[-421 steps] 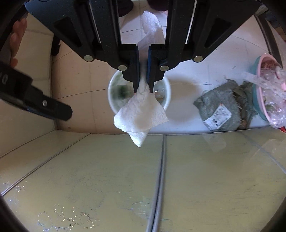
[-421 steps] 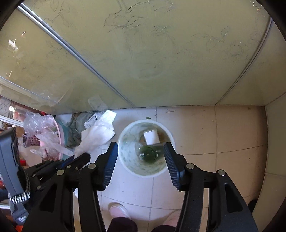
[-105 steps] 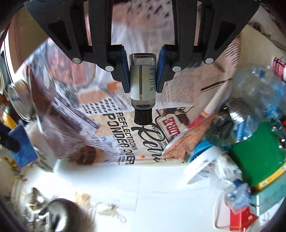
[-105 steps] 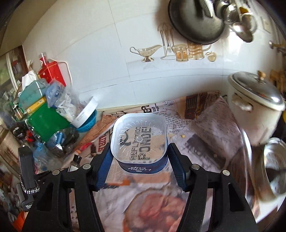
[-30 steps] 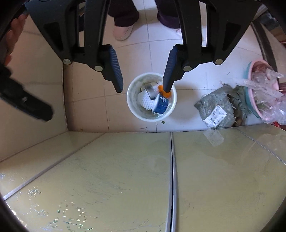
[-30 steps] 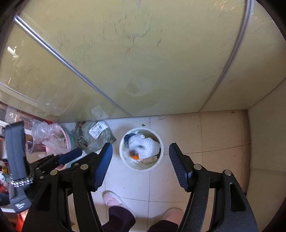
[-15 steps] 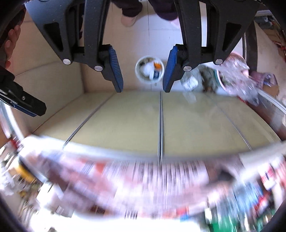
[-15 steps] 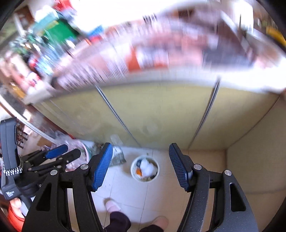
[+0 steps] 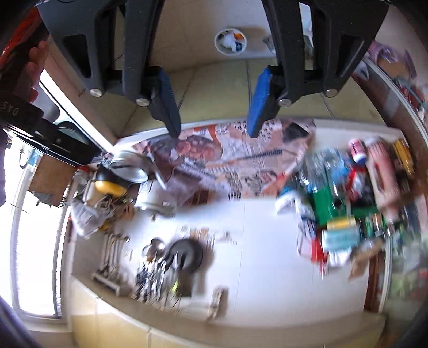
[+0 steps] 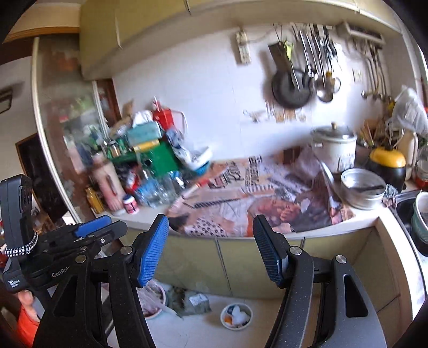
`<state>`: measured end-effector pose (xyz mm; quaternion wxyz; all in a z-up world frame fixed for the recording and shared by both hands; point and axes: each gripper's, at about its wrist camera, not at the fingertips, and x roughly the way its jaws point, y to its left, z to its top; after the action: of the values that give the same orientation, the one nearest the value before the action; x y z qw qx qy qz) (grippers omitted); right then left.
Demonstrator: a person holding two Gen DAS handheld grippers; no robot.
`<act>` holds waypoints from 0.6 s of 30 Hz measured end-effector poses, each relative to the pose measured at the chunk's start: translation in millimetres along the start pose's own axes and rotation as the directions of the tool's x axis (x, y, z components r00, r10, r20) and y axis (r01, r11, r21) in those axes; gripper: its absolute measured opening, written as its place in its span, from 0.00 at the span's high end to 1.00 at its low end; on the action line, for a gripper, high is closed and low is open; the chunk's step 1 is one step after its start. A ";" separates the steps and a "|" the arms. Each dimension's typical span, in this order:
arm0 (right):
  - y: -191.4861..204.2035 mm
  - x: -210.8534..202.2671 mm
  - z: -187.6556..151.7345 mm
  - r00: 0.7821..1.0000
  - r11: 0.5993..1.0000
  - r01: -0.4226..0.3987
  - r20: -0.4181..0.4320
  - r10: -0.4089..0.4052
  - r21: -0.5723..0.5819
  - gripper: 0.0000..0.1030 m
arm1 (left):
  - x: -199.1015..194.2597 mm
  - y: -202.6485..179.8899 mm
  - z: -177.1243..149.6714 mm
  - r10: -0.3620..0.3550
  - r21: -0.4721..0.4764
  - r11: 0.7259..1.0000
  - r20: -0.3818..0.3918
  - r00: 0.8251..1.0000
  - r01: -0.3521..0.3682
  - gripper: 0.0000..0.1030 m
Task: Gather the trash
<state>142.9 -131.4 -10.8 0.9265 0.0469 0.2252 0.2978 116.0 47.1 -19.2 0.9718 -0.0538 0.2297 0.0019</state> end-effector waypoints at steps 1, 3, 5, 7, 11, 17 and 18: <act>9.6 -10.5 -1.6 1.000 1.000 -0.002 0.013 0.002 -0.006 0.40 | -19.6 -0.5 -1.0 0.007 0.016 1.000 0.020 1.000 -0.007 0.43; 25.0 -27.3 -6.0 1.000 1.000 -0.004 0.029 0.004 -0.015 0.35 | -46.9 -0.9 -2.9 0.017 0.035 0.999 0.047 0.999 -0.019 0.24; 34.4 -37.9 -7.6 0.999 1.000 0.008 0.040 -0.008 -0.017 0.28 | -70.2 -1.1 -7.9 0.029 0.052 0.998 0.066 0.997 -0.032 0.11; 44.7 -47.7 -11.2 0.999 1.000 0.017 0.050 -0.016 -0.017 0.23 | -91.5 1.1 -12.3 0.025 0.055 0.998 0.084 0.996 -0.029 0.04; 61.8 -66.5 -17.0 0.996 0.999 0.050 0.071 -0.049 -0.016 0.00 | -117.7 7.3 -20.6 0.032 0.034 0.999 0.097 0.995 -0.035 0.01; 74.5 -80.4 -20.9 0.995 0.996 0.080 0.068 -0.078 -0.026 0.00 | -134.0 14.9 -28.4 0.027 0.023 0.999 0.108 0.994 -0.030 0.01; 74.9 -82.0 -21.6 0.995 0.996 0.081 0.067 -0.079 -0.027 0.00 | -135.2 15.5 -28.9 0.028 0.021 0.999 0.107 0.994 -0.031 0.01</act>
<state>34.3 -118.1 18.3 0.9452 0.0341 0.1916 0.2621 -18.3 62.3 14.0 0.9831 -0.0394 0.1781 0.0166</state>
